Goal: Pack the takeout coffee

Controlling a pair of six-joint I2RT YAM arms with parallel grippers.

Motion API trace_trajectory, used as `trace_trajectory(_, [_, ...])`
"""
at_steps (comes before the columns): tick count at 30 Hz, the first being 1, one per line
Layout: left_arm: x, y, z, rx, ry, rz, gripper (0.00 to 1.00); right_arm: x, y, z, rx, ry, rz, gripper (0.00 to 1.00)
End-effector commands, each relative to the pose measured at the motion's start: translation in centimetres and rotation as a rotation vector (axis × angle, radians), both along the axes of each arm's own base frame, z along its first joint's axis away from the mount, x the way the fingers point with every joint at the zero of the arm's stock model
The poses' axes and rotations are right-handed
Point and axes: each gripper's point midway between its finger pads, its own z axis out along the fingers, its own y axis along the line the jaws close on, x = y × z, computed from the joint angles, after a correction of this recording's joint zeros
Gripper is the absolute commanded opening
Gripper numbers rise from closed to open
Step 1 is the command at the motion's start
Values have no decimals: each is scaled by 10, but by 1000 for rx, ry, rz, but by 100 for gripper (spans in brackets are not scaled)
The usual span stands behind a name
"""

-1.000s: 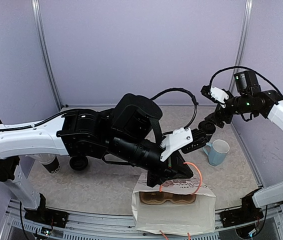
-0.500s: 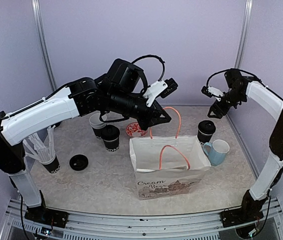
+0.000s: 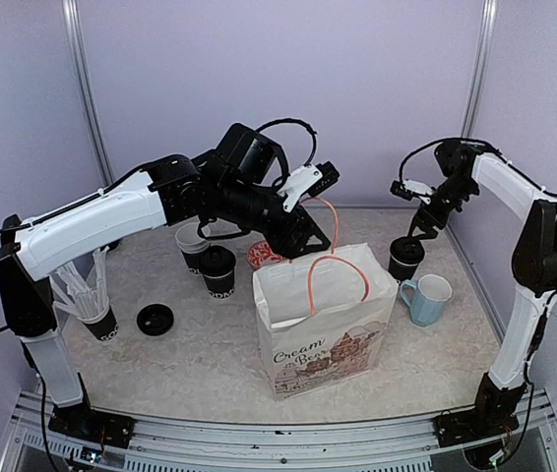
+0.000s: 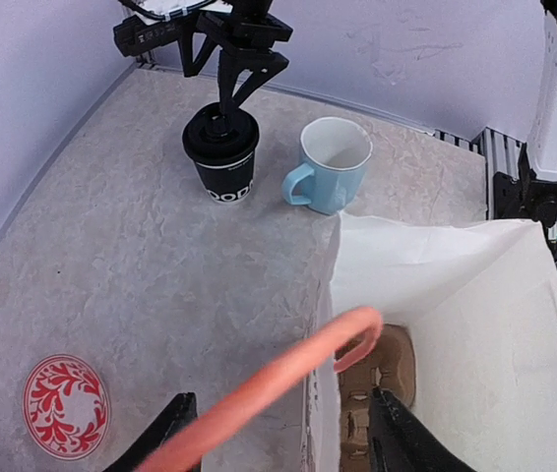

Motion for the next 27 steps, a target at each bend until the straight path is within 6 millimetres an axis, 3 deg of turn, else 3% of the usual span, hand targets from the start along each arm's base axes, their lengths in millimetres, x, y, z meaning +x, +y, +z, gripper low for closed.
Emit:
trace_trajectory(1, [3,11,16,-37,-52,32,58,-13,8,-13,-13,90,74,80])
trace_trajectory(9, [-7,24,28,-77,-53,39,59,-12,5,-23,-104,97,82,80])
trace_trajectory(27, [-10,27,21,-76,-42,37,59,-13,15,-48,-179,153,118,76])
